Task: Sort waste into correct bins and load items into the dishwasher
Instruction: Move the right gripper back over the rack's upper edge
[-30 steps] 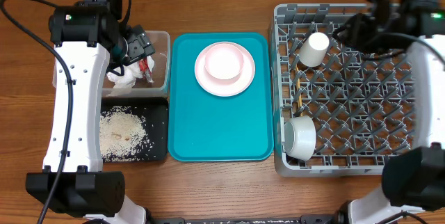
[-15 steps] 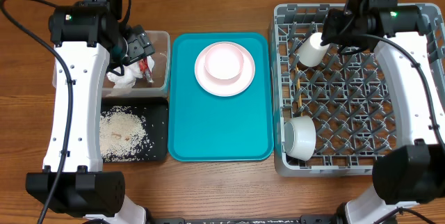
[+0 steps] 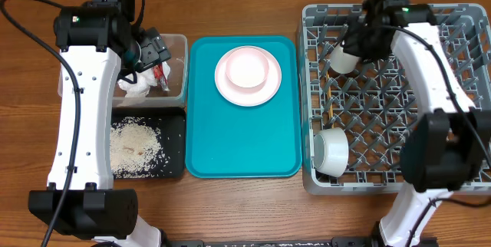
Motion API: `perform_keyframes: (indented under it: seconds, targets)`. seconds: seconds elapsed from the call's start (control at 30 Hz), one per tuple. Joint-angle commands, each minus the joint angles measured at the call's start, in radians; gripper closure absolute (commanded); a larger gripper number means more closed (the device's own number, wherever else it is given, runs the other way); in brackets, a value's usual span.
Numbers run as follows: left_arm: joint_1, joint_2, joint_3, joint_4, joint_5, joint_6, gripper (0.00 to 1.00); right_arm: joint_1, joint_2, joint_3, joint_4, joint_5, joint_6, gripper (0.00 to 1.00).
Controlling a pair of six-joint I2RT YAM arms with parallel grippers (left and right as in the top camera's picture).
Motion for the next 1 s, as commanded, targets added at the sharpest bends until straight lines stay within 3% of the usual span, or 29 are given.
perform_keyframes:
  seconds: [0.0, 0.23, 0.43, 0.57, 0.6, 0.63, 0.67, 0.8, 0.97]
  targets:
    - [0.000, -0.002, 0.007, 0.002, -0.009, 0.002, 0.00, 0.000, 0.057, 0.000, 0.005, 0.010, 0.004, 0.96]
    - [0.000, -0.002, 0.007, 0.002, -0.009, 0.002, 0.00, -0.003, 0.052, 0.029, -0.023, 0.010, 0.004, 0.96]
    - [0.000, -0.002, 0.007, 0.002, -0.009, 0.002, 0.00, 0.003, -0.028, 0.159, -0.149, -0.025, 0.004, 0.92]
    - [0.000, -0.002, 0.007, 0.002, -0.009, 0.002, 0.00, 0.005, -0.102, 0.209, -0.237, -0.256, 0.005, 0.70]
    - [0.000, -0.002, 0.007, 0.002, -0.009, 0.002, 0.00, 0.005, -0.118, 0.209, -0.249, -0.328, 0.005, 0.45]
    - [0.000, -0.002, 0.007, 0.002, -0.009, 0.002, 0.00, 0.005, -0.133, 0.209, -0.262, -0.406, 0.005, 0.13]
    - [0.000, -0.002, 0.007, 0.002, -0.009, 0.002, 0.00, 0.006, -0.141, 0.209, -0.274, -0.469, 0.005, 0.00]
    - [0.000, -0.002, 0.007, 0.002, -0.009, 0.002, 0.00, 0.011, -0.145, 0.203, -0.341, -0.671, 0.003, 0.00]
    - [0.000, -0.002, 0.007, 0.002, -0.009, 0.002, 0.00, 0.092, -0.143, 0.195, -0.353, -0.683, 0.000, 0.00]
